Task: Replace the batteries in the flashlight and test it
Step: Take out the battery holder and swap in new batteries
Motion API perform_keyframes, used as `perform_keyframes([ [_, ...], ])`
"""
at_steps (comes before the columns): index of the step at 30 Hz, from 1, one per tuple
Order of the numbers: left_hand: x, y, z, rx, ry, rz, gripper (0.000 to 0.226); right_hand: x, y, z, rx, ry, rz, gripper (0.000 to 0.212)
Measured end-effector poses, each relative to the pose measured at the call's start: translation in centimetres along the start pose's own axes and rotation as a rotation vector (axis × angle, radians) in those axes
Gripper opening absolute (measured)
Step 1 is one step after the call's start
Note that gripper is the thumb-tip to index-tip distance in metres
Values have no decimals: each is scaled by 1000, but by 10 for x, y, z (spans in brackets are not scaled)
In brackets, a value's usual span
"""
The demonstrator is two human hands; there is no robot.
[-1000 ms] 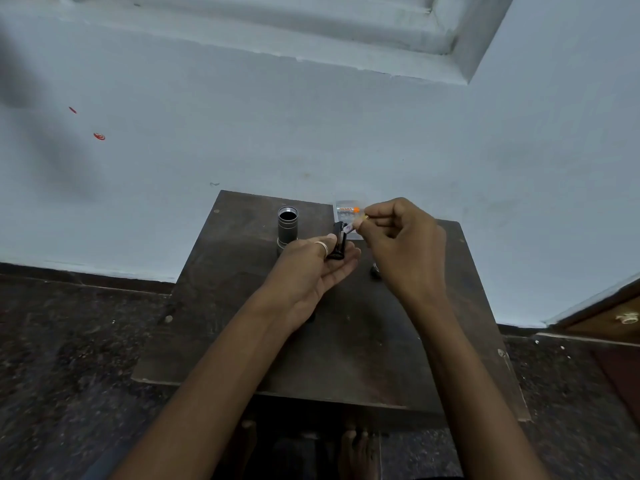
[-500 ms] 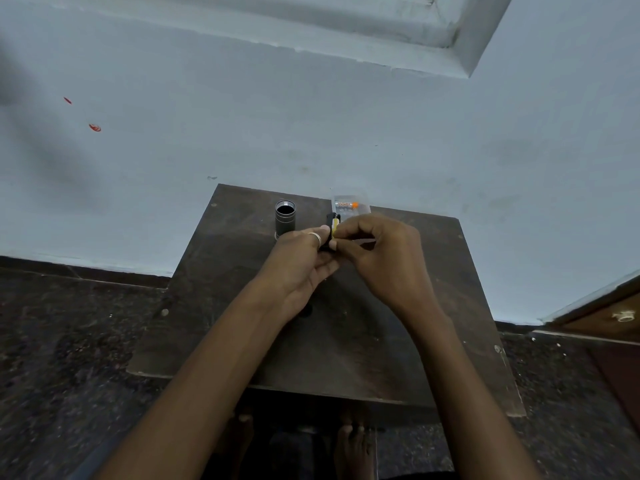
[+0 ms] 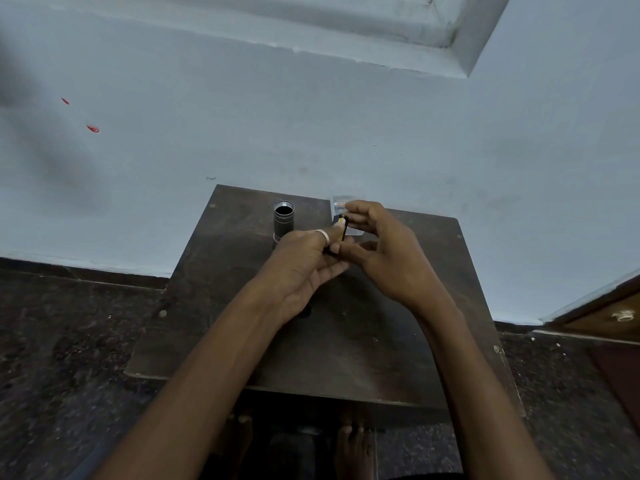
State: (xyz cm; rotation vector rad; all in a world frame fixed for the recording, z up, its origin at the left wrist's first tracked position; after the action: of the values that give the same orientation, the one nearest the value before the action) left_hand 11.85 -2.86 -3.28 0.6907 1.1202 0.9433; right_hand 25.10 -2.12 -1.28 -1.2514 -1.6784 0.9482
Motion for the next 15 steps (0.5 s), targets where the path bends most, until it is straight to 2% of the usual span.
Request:
perform_keyframes([
  [15,3,-2,2,127,-16,76,22,-2,-3,-1,-17,-3,2,69],
])
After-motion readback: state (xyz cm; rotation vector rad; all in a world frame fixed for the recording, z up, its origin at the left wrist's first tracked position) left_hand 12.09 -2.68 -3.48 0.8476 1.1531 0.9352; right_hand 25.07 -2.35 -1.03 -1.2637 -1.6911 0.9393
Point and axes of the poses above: each hand's wrist, its own x-axis towards the middle knuckle, its own z-axis out of the palm, y = z × x, the point moved 3 cm from there along x, towards the middle knuckle, and after that the axes turned 12 degrees about x, right-handed, at the moved point
